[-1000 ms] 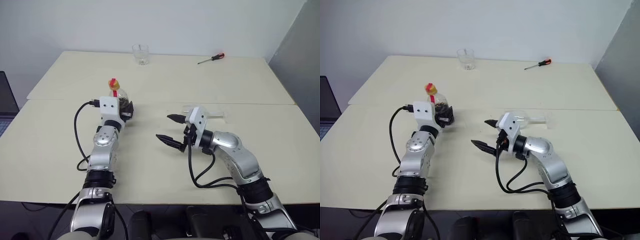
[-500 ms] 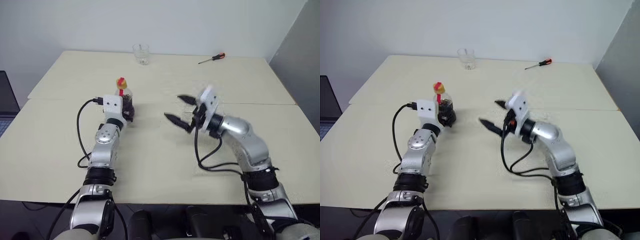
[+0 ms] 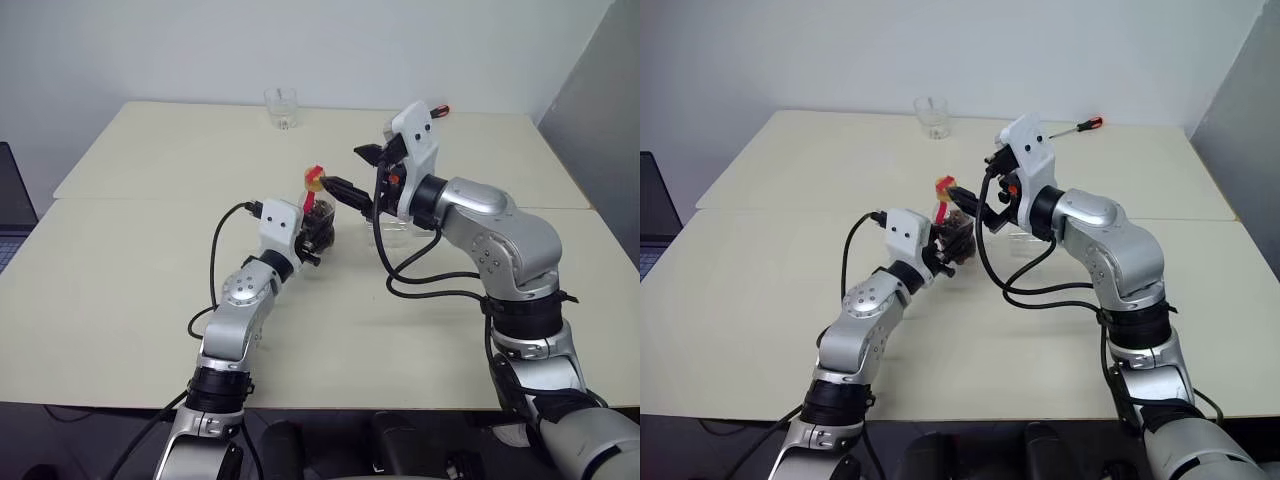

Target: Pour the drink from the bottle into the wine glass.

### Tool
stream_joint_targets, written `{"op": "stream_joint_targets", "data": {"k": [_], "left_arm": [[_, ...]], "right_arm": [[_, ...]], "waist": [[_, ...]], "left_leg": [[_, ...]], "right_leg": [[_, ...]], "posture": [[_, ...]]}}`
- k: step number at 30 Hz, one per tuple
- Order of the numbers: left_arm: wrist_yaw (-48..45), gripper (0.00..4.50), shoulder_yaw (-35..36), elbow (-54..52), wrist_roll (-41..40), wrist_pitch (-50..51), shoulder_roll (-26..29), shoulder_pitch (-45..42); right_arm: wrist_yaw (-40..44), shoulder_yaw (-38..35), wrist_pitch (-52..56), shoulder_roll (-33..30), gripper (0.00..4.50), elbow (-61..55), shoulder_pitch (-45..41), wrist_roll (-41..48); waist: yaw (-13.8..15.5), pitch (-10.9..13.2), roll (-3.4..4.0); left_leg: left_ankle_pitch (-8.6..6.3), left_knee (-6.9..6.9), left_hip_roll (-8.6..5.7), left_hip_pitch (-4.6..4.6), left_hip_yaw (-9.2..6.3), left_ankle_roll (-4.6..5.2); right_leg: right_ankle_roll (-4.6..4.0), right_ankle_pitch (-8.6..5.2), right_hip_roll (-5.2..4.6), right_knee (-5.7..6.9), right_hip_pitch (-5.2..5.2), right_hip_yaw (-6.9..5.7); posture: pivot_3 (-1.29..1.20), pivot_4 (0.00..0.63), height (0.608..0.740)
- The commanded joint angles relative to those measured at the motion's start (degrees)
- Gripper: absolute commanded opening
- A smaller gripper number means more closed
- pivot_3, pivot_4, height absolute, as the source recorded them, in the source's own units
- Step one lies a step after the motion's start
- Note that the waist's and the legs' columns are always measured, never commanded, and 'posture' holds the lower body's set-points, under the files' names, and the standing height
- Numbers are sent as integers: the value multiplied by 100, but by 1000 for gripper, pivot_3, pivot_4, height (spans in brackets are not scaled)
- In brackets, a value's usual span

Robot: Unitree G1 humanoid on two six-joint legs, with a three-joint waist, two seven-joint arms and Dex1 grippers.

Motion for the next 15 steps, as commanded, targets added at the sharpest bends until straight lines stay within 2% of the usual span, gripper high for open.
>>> {"op": "stream_joint_targets", "data": {"k": [1,8,15], "left_arm": [[-143,1706,-37,-411,-128,-4,4,-54],[-224,1706,35,-368,-146,-176,37,311],[-209,1687,14,-438,-143,-223,-69,291]], "right_arm": [[-111,-37,279,-24,4500,-212,-178,86],[-131,-27,479,-29,4500,-331,-118,110],[-197,-15,615,61,4500,-356,-114,121]], "waist": [[1,0,0],[-15,0,0],[-13,0,0]], "left_leg": [[0,1,0,0,0,0],[0,-1,1,-1,3,1],[0,0,0,-4,-1,1]], "right_leg": [[1,-1,0,0,0,-1],[0,0,2,-3,-2,0],[5,-3,2,-3,-2,-2]], "posture": [[0,150,740],[0,150,740],[0,150,740]]}}
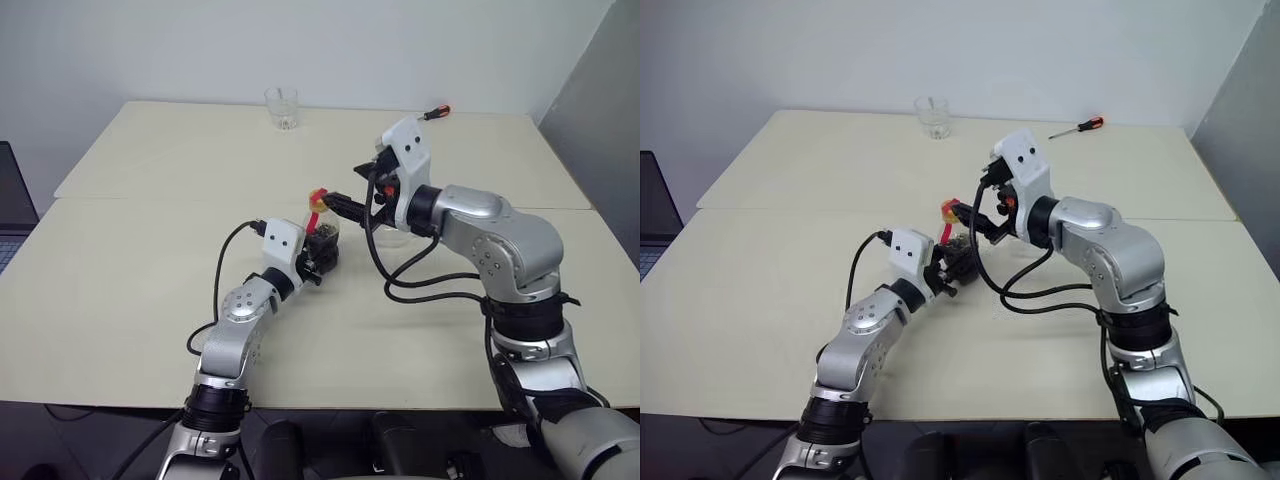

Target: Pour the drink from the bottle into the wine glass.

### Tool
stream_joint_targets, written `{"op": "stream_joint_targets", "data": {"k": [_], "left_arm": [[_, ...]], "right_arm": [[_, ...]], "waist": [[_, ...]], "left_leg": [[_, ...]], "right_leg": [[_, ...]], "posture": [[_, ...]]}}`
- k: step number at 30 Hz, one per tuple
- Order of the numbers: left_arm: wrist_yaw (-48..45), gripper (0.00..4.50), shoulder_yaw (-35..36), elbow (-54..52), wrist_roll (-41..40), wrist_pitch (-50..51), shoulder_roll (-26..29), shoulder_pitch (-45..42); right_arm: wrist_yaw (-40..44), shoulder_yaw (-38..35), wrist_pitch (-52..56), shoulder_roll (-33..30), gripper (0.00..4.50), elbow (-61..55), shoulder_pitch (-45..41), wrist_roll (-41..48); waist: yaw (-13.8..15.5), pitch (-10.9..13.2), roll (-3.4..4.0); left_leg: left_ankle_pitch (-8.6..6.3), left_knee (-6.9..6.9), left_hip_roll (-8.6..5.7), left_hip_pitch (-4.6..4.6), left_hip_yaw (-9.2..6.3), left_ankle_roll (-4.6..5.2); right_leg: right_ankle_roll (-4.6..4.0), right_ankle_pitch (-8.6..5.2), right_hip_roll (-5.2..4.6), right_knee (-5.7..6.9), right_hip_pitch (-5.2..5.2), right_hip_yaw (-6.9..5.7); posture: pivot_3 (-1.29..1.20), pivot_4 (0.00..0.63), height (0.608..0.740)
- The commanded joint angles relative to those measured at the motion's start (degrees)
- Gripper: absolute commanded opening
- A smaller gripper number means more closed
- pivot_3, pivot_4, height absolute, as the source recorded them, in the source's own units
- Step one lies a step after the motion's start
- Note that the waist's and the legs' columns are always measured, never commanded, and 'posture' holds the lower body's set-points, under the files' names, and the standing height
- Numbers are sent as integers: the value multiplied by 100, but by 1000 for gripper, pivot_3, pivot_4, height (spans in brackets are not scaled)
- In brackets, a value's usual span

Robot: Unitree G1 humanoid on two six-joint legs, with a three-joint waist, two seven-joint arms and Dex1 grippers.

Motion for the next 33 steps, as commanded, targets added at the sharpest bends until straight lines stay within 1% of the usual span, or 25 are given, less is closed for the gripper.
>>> {"op": "stream_joint_targets", "data": {"k": [1,5,11,13,14,19,20,27,33], "left_arm": [[-42,1686,-8,-310,-63,-242,-39,-109],[-95,1686,-77,-328,-29,-331,-39,-75],[46,1685,126,-389,-204,4,-120,-27],[85,2401,192,-378,-266,60,-134,-27],[92,2637,202,-351,-271,61,-123,-40],[163,4263,160,-225,-118,10,-26,-119],[128,4461,112,-199,-88,4,8,-133],[161,4461,43,-124,7,-13,62,-165],[-34,4461,-70,153,-9,-95,28,-370]], "right_arm": [[-33,-56,35,59,4500,-206,-112,122],[-40,-19,111,199,4500,-181,-99,189],[-67,-44,47,207,4500,-143,-70,199],[-58,-47,24,182,4500,-136,-68,206],[-51,-42,5,171,4500,-125,-70,203],[-15,-13,-108,123,4500,-49,-105,172],[-8,-5,-136,116,4500,-26,-116,163],[3,28,-240,87,4500,13,-174,140],[-1,56,-271,97,4500,24,-210,138]], "waist": [[0,0,0],[-7,0,0],[-14,0,0],[-18,0,0],[-19,0,0],[-22,0,0],[-22,0,0],[-22,0,0],[-22,0,0]], "left_leg": [[0,0,0,0,0,0],[0,-1,1,0,0,0],[0,-1,1,-1,0,0],[0,-1,1,-1,-1,0],[0,-1,1,0,-1,0],[0,-1,2,0,-2,0],[0,-1,2,1,-1,0],[0,-1,1,0,0,0],[0,-1,1,0,-1,0]], "right_leg": [[0,0,0,0,0,0],[-1,0,1,0,-1,0],[0,0,1,-2,-1,0],[3,-2,1,-2,-1,0],[3,-2,1,-1,-1,0],[3,-2,2,-1,0,0],[3,-2,2,-1,0,0],[3,-2,2,-2,0,0],[5,-3,2,-2,0,0]], "posture": [[0,150,740],[0,150,740],[0,150,740],[0,150,740],[0,150,740],[0,150,740],[0,150,740],[0,150,740],[0,150,740]]}}
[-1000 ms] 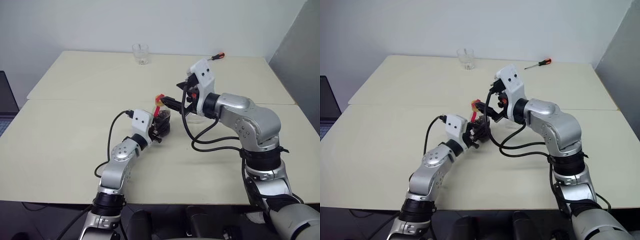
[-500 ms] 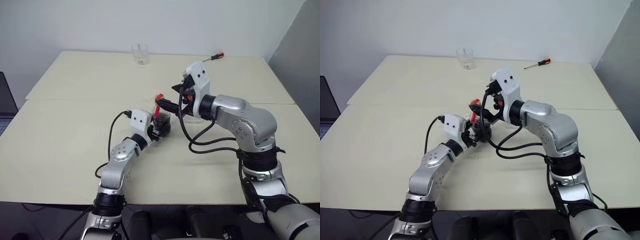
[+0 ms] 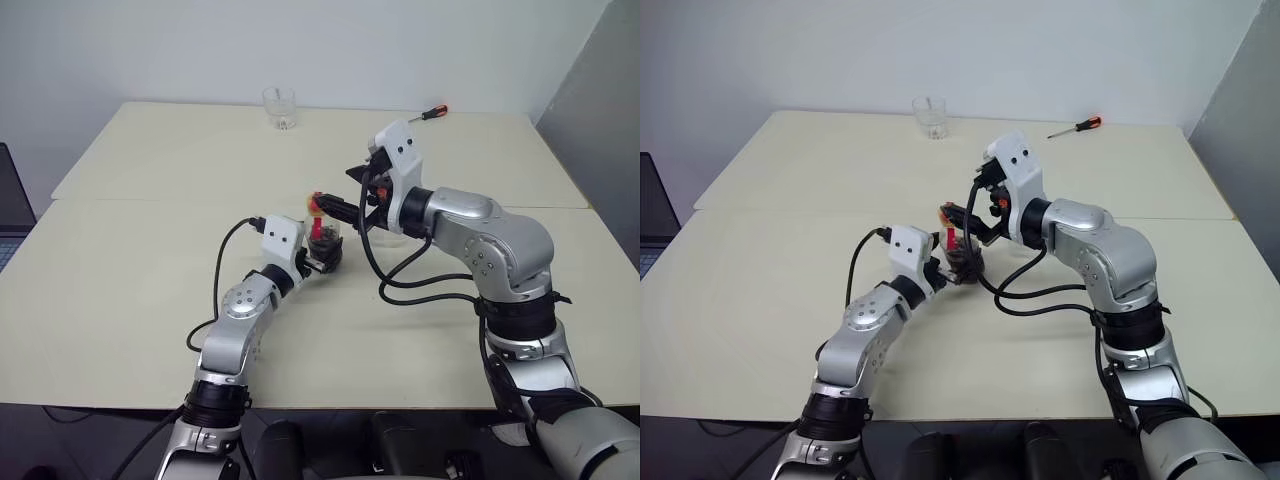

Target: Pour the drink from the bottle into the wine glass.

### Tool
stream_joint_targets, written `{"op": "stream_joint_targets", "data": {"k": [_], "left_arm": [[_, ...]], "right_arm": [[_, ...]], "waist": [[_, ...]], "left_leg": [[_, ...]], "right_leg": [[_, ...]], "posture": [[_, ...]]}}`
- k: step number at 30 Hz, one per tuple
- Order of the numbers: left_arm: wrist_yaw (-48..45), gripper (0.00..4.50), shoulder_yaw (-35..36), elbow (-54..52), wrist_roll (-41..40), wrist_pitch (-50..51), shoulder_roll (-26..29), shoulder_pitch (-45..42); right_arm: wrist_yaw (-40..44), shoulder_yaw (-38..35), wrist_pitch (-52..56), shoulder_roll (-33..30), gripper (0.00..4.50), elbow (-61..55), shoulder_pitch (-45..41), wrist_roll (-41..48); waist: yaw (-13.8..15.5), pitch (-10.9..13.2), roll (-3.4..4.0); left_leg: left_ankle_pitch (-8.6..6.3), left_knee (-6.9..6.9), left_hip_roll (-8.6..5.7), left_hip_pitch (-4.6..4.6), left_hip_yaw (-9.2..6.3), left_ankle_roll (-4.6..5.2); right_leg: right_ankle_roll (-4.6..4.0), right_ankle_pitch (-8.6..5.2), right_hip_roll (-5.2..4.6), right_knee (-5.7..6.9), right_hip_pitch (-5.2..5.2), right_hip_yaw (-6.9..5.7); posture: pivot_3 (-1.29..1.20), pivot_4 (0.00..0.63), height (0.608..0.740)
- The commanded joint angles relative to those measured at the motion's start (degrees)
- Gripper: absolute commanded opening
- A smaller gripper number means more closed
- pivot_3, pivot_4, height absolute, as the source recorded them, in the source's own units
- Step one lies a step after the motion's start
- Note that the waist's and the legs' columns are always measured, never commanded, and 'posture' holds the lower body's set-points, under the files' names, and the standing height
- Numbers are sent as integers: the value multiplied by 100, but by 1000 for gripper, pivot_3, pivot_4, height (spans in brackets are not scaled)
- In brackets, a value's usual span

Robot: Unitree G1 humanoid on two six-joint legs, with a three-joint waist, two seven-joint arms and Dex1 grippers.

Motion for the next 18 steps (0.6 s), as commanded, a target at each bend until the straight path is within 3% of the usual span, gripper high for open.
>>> {"op": "stream_joint_targets", "data": {"k": [1,10,13,18], "left_arm": [[-142,4461,-77,149,-6,-184,-24,-216],[-264,4461,-36,1082,36,-697,-163,-641],[-394,3853,-27,1290,-1,-940,-203,-730],[-477,2407,-35,1399,-3,-1092,-233,-787]], "right_arm": [[27,8,-164,-28,4500,-135,-196,-16],[25,42,-200,-82,4500,-139,-193,-30],[4,55,-212,-92,4500,-143,-191,-47],[-6,54,-211,-102,4500,-165,-184,-55]], "waist": [[0,0,0],[0,0,0],[-1,0,0],[-1,0,0]], "left_leg": [[0,0,0,0,0,0],[0,-1,0,-1,2,0],[0,-1,0,-1,3,0],[0,-2,0,-1,2,0]], "right_leg": [[0,0,0,0,0,-2],[0,0,0,-2,-1,-4],[0,0,0,-3,-1,-4],[0,0,0,-2,-1,-3]], "posture": [[0,150,740],[0,150,740],[0,150,740],[0,150,740]]}}
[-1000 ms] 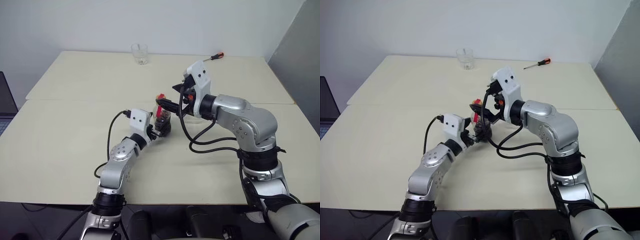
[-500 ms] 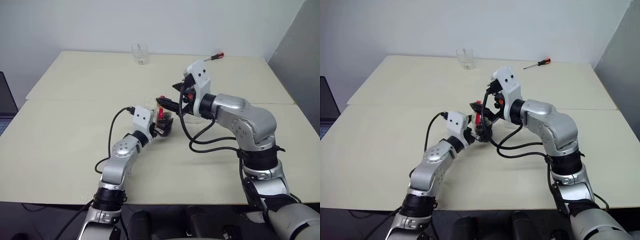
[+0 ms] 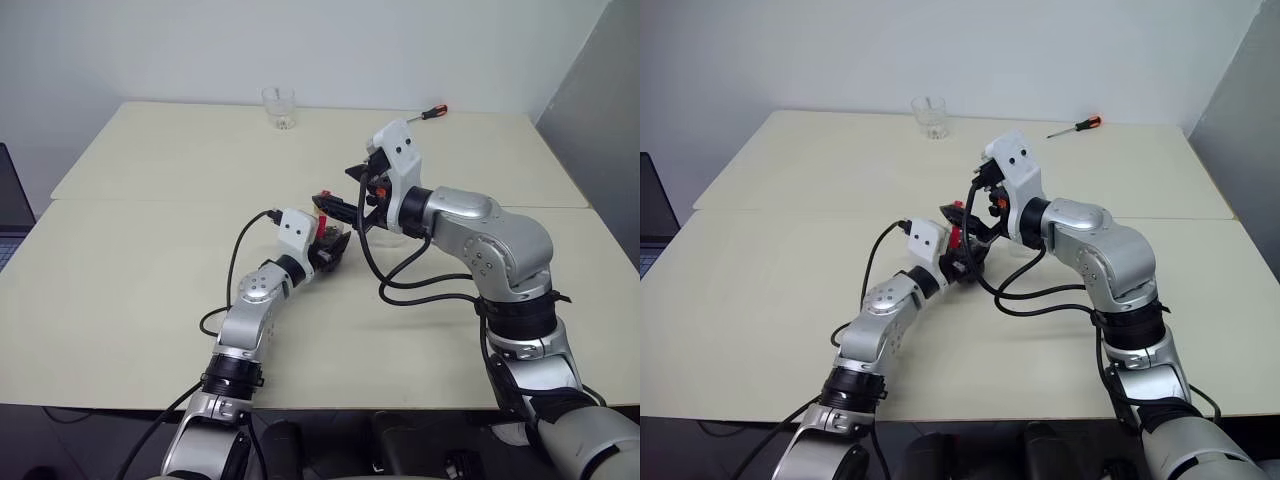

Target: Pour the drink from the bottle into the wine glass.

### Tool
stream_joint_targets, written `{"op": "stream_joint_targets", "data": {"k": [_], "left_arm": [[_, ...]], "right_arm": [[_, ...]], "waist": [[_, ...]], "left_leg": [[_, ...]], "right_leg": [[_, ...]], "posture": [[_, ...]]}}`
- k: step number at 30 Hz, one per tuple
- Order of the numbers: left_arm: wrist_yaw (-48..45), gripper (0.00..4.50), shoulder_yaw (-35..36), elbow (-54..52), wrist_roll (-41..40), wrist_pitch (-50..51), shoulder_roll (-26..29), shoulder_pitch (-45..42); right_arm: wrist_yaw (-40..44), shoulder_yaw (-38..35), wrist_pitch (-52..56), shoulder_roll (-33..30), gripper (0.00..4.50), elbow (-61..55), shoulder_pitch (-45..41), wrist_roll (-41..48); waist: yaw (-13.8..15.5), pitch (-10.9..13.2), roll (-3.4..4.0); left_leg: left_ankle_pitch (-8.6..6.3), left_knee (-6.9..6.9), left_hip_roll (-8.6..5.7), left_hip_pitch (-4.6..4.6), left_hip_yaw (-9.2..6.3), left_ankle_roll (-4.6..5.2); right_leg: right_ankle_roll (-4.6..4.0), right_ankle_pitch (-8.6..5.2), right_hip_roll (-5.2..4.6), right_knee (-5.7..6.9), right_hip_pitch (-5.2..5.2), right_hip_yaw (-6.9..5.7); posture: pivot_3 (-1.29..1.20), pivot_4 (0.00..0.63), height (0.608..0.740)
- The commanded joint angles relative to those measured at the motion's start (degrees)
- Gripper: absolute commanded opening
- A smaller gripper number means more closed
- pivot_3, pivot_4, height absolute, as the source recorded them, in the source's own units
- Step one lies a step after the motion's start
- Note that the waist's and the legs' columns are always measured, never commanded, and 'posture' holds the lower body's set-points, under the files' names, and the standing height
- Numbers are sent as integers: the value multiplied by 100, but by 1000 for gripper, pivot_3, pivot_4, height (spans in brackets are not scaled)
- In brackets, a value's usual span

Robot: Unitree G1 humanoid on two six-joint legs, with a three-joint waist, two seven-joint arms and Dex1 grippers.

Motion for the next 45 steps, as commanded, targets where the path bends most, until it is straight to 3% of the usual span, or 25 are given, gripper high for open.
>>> {"op": "stream_joint_targets", "data": {"k": [1,4,20,21,24,28,36,37,44,45], "left_arm": [[-87,2208,-2,-90,-30,-210,-49,-125],[-155,1894,10,-163,-80,-241,-73,-94],[-146,1840,-117,-1610,-18,313,131,329],[-131,1839,-135,-1639,-6,329,134,372],[-103,1823,-160,-1678,-6,371,141,409],[-74,1818,-183,-1680,-5,390,153,381],[-88,1817,-186,-1657,18,353,192,391],[-90,1817,-192,-1646,25,333,195,388],[-112,1815,-221,-1582,117,188,242,347],[-108,1815,-221,-1577,122,177,243,348]], "right_arm": [[-3,-26,-138,-37,4500,-173,-163,-35],[-5,-49,-154,-48,4500,-172,-176,-61],[-146,-127,58,-15,4500,-197,-246,-4],[-144,-126,61,-13,4117,-197,-243,6],[-165,-126,54,4,3912,-195,-246,37],[-220,-145,18,49,3021,-157,-240,38],[-203,-150,139,126,168,-267,-183,151],[-200,-149,179,152,0,-304,-169,191],[-280,-344,426,303,0,-414,-186,441],[-280,-419,486,327,167,-448,-206,531]], "waist": [[1,0,0],[1,0,0],[-55,2,1],[-56,2,1],[-61,2,1],[-67,2,1],[-69,2,1],[-69,2,1],[-68,2,1],[-69,2,1]], "left_leg": [[0,0,0,-1,-1,0],[0,0,0,-2,0,0],[0,-1,1,-7,-2,0],[0,-1,1,-7,-2,0],[0,-1,2,-7,-3,0],[0,-1,2,-7,-5,0],[0,-1,1,-8,-3,0],[0,-1,1,-8,-3,0],[0,-2,2,-9,-4,0],[0,-2,2,-8,-4,0]], "right_leg": [[0,0,0,0,0,0],[0,0,0,-1,0,-2],[9,-5,-1,-1,-5,3],[16,-9,-1,-1,-5,4],[16,-9,-1,0,-6,5],[16,-10,0,0,-6,7],[17,-10,-1,-2,-6,7],[17,-10,-1,-2,-6,7],[17,-10,-1,-1,-6,8],[17,-10,-1,-1,-7,8]], "posture": [[0,150,740],[0,150,740],[0,150,740],[0,150,740],[0,150,740],[0,150,740],[0,150,740],[0,150,740],[0,150,740],[0,150,740]]}}
